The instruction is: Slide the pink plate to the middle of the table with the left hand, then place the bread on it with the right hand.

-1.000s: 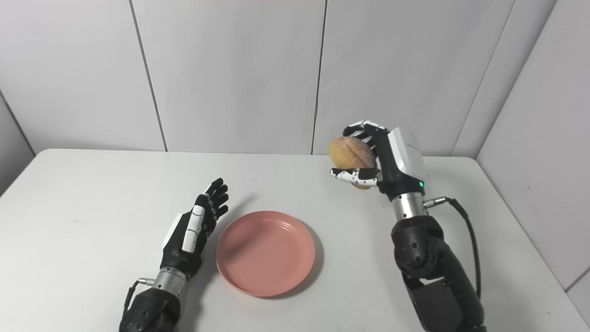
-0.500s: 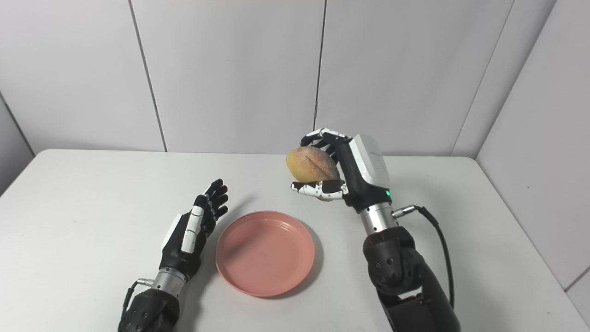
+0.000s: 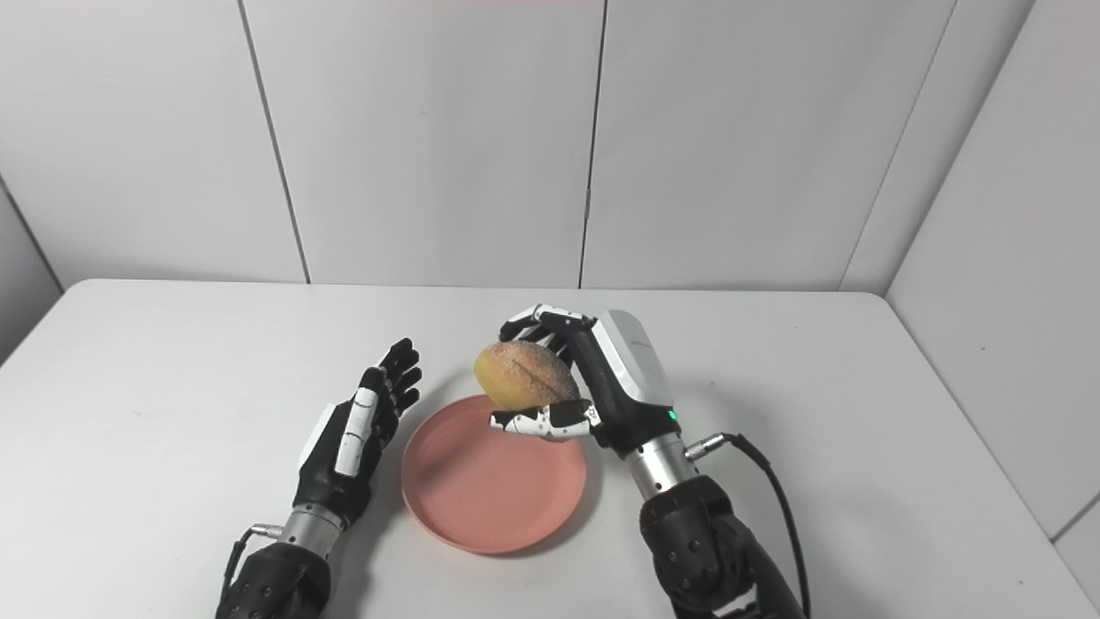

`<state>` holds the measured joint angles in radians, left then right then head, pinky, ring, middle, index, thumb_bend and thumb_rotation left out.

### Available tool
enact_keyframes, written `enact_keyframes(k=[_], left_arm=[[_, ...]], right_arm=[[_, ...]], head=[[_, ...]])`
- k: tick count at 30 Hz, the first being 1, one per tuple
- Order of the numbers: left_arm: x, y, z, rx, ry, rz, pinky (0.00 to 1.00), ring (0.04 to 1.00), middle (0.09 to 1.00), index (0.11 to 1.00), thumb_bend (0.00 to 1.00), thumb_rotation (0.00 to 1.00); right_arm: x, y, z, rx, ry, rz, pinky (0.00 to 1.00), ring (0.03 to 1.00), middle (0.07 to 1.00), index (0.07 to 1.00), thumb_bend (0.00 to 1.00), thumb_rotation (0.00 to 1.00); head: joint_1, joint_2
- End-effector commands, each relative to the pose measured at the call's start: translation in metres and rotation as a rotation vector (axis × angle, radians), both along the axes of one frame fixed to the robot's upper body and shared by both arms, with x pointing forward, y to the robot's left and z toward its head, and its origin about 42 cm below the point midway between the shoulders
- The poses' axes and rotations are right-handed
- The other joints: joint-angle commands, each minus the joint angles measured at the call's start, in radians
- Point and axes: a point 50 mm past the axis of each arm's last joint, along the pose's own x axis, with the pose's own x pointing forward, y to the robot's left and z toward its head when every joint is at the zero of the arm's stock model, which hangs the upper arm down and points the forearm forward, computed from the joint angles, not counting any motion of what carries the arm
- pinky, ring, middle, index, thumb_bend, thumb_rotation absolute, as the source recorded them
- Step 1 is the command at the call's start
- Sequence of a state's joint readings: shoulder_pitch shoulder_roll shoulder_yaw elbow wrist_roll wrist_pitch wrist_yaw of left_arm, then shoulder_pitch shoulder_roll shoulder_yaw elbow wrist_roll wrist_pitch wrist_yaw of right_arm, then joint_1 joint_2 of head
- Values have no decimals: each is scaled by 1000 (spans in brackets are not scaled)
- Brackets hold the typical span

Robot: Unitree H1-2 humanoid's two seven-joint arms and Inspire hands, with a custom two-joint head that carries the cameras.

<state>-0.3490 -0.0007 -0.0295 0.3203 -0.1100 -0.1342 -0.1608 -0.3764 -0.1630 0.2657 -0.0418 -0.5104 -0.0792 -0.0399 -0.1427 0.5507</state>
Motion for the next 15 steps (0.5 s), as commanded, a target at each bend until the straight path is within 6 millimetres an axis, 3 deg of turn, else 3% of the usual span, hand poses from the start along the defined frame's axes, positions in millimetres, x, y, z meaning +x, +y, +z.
enact_keyframes(k=[1,7,10,12,15], left_arm=[[-6,1,-3,-2,7,2,958,964,971,920,730,984],[-11,1,0,9,5,0,961,967,982,923,746,995],[-14,1,0,4,7,2,961,966,978,920,747,990],[-16,0,0,-1,9,1,956,965,973,917,742,980],[-18,0,1,1,17,1,956,966,978,919,750,973]], right_arm=[[0,6,14,17,-90,60,344,389,494,552,505,0],[-8,10,9,-34,-77,68,360,399,484,548,507,0],[-10,9,4,-53,-68,75,372,401,470,550,508,0],[-10,9,0,-59,-51,82,317,380,467,555,505,0],[-10,11,-5,-69,-23,78,321,381,465,557,505,0]], head=[[0,0],[10,5],[34,-19],[51,-14],[47,-7]])
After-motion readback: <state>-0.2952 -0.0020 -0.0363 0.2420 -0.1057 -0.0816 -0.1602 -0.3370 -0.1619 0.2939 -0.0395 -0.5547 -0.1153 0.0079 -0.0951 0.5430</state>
